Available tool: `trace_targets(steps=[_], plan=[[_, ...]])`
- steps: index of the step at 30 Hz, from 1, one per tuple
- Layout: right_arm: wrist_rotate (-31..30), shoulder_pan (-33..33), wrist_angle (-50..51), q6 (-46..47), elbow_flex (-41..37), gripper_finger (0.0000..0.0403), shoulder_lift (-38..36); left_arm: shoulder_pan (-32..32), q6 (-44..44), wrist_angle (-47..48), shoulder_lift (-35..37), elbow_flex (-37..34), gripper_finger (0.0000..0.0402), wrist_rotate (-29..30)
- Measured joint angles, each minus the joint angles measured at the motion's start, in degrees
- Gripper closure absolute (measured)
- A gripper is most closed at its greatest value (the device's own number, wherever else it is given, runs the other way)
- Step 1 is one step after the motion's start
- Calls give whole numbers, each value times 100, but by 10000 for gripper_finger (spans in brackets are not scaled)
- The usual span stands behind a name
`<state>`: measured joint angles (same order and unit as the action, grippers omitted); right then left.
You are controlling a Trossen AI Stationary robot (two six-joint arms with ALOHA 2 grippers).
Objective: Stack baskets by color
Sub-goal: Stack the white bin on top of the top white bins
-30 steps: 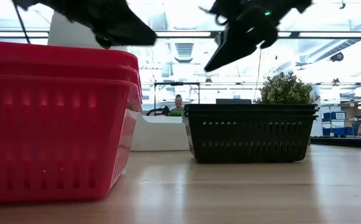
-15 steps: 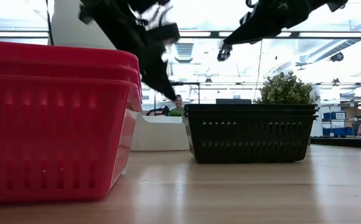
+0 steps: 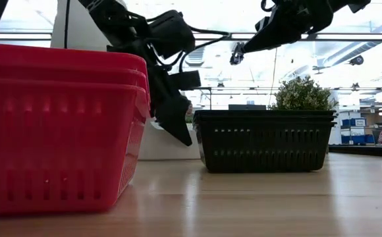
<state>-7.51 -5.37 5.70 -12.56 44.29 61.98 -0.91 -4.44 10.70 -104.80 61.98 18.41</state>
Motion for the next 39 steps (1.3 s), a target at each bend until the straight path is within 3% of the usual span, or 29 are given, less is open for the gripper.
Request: trace_targets(steps=[3,8,16,19,23,29,39], plan=[[0,0,2,0,0,335,0,1,40,8,-13,0,304,-4],[0,0,4,0,0,335,0,4,198,38,54,0,388,-9],[-4,0,7,-2,-1,335,0,211,500,400,701,26,401,7],[-4,0,11,-2,-10,335,0,421,828,835,1208,26,401,13],[-4,0,39,-2,-13,335,0,710,1534,2164,2081,7,401,32],[-4,0,50,0,-17,335,2,702,1591,3950,3478,-164,401,245],[-2,0,50,-2,-17,335,2,311,2006,4613,5832,-1168,401,258]])
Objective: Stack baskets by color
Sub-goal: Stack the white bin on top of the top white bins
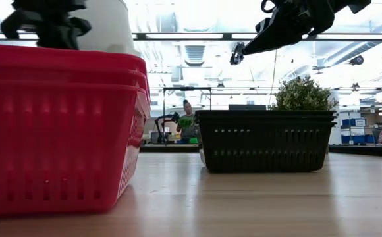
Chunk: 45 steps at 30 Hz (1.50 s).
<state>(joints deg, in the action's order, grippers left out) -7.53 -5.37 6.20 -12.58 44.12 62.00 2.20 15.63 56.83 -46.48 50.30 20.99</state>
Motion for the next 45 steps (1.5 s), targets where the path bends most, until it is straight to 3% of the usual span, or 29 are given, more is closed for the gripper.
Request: trace_targets(steps=[6,12,21,36,45], plan=[[0,0,0,-3,0,335,0,-104,-142,-160,949,-621,401,7],[2,0,-20,-76,-2,335,0,-198,-282,-275,1245,-989,402,233],[2,0,-52,-155,-2,335,0,-424,-333,-305,938,-1037,401,482],[4,0,-50,-149,-2,335,0,-462,-331,-284,127,-1037,401,461],[9,0,-48,-136,-4,335,0,-462,-333,-279,15,-1037,401,450]])
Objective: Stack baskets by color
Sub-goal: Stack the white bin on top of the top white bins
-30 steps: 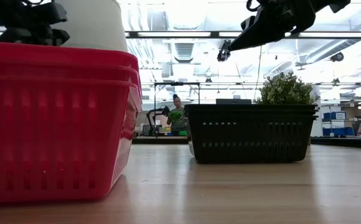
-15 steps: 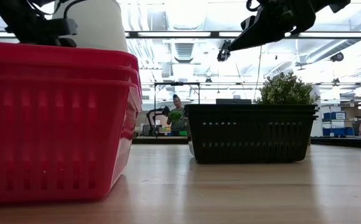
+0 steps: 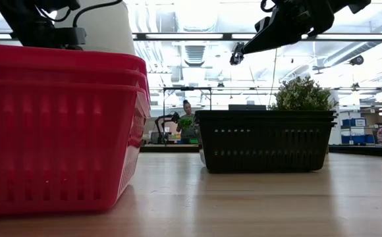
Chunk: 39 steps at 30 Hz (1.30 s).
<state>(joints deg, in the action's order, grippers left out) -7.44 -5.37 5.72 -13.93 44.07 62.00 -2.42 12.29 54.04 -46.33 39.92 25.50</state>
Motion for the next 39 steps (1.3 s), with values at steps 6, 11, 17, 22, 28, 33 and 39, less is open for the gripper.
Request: trace_targets(steps=[6,11,17,22,28,33,39], plan=[[2,0,0,48,0,335,0,0,4,52,21,0,399,5],[14,0,2,48,0,335,0,-24,2,55,64,0,368,61],[15,0,2,48,0,335,0,-26,0,49,72,0,329,174],[15,0,2,48,0,335,0,-28,-2,57,62,62,320,194],[15,0,2,48,0,335,0,-22,-142,-1168,-79,424,320,113],[13,0,41,73,0,335,0,-22,-404,-1532,-284,597,320,135],[11,0,140,140,0,335,2,-26,-1626,-1364,-467,631,320,336]])
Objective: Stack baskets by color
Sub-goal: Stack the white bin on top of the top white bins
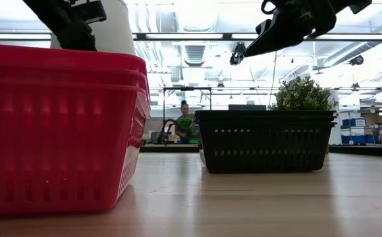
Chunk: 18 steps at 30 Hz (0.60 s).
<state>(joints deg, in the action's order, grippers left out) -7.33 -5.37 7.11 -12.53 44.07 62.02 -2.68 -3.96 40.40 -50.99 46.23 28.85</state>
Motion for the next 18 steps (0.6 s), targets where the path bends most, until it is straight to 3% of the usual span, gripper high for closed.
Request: trace_targets(steps=[11,18], plan=[[4,0,0,57,0,335,0,-37,-326,413,57,90,314,-29],[30,0,2,52,0,335,0,-37,-619,446,320,-143,246,-48]])
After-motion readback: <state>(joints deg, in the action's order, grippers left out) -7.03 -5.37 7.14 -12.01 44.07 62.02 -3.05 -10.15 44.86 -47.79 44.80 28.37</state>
